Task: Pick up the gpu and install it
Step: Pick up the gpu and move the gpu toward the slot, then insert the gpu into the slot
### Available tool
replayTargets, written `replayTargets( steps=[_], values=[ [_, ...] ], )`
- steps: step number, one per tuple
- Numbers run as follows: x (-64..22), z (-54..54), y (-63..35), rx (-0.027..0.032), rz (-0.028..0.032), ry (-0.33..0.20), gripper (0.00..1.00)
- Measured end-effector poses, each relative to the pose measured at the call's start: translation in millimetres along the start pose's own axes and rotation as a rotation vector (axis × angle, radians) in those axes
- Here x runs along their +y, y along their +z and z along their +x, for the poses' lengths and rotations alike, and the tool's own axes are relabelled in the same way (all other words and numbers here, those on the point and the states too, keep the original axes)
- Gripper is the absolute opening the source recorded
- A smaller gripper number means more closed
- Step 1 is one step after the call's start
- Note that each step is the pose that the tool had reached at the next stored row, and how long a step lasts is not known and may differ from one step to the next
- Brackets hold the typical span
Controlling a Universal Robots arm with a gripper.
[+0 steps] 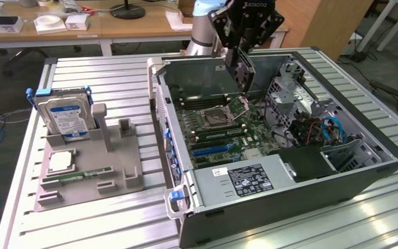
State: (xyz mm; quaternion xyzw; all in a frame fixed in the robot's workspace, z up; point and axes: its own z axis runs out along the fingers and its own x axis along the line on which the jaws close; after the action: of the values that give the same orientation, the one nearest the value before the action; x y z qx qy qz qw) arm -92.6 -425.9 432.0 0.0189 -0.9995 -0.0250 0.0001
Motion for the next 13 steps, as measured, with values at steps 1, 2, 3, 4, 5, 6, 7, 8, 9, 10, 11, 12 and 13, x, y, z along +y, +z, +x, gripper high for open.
replayTargets(
  steps=[1,2,3,4,5,6,7,8,9,10,11,12,13],
  values=[
    [-0.4,-10.2,0.4,0.0007,-0.0001,-0.015,0.27],
    [-0.5,-21.0,2.3,0.0009,-0.0001,-0.018,0.27],
    [-0.4,-23.1,3.1,0.0008,-0.0002,-0.018,0.27],
    [-0.1,-24.7,4.0,0.0009,-0.0001,-0.018,0.27],
    [0.3,-26.0,5.2,0.0009,-0.0001,-0.019,0.27],
    [0.5,-26.7,6.3,0.0008,-0.0002,-0.019,0.27],
    [0.4,-26.8,6.8,0.0008,-0.0001,-0.019,0.27],
    [0.4,-26.8,6.8,0.0008,0.0000,-0.019,0.27],
    [0.4,-26.8,6.8,0.0008,-0.0001,-0.019,0.27],
    [0.5,-27.2,6.8,0.0008,0.0000,-0.019,0.27],
    [0.4,-27.5,6.8,0.0008,-0.0001,-0.019,0.27],
    [0.4,-27.5,6.8,0.0008,-0.0001,-0.019,0.27],
    [0.4,-27.5,6.8,0.0008,0.0000,-0.019,0.27]
  ],
)
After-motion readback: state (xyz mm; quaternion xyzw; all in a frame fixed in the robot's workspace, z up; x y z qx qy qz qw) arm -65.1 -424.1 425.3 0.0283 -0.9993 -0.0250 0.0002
